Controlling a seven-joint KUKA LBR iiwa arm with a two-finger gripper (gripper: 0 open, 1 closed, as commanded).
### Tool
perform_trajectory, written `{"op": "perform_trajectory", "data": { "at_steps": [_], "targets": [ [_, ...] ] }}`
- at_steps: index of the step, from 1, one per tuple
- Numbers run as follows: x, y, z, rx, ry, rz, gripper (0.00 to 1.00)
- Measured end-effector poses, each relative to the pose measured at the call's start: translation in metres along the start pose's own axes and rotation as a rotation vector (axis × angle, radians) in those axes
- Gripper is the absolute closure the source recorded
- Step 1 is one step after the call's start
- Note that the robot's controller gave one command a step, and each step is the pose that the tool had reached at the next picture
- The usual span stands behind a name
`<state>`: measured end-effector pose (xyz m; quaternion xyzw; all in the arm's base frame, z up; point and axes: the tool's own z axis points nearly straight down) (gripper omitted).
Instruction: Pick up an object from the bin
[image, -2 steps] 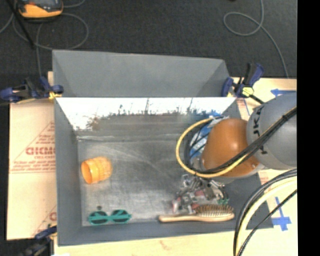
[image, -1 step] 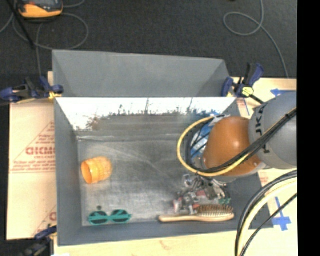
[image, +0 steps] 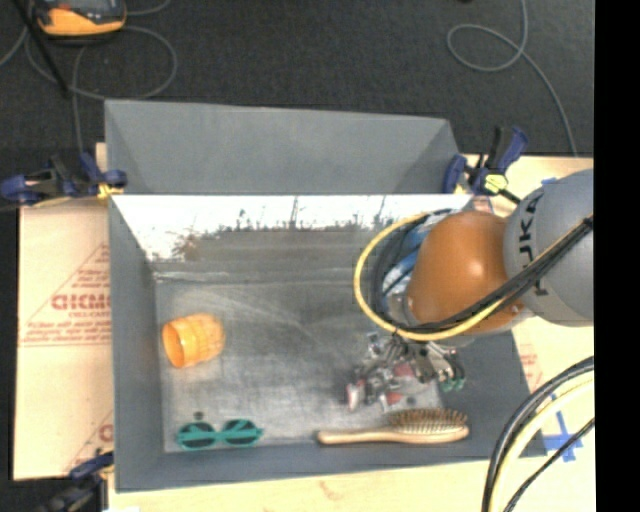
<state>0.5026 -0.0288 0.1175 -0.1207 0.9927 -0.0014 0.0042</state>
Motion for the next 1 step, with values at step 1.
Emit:
{"op": "perform_trajectory", "data": {
  "at_steps": [1],
  "targets": [
    [0.0041,-0.0049,-0.1117,-0.005,0.004,-0.194,1.00]
  ]
}}
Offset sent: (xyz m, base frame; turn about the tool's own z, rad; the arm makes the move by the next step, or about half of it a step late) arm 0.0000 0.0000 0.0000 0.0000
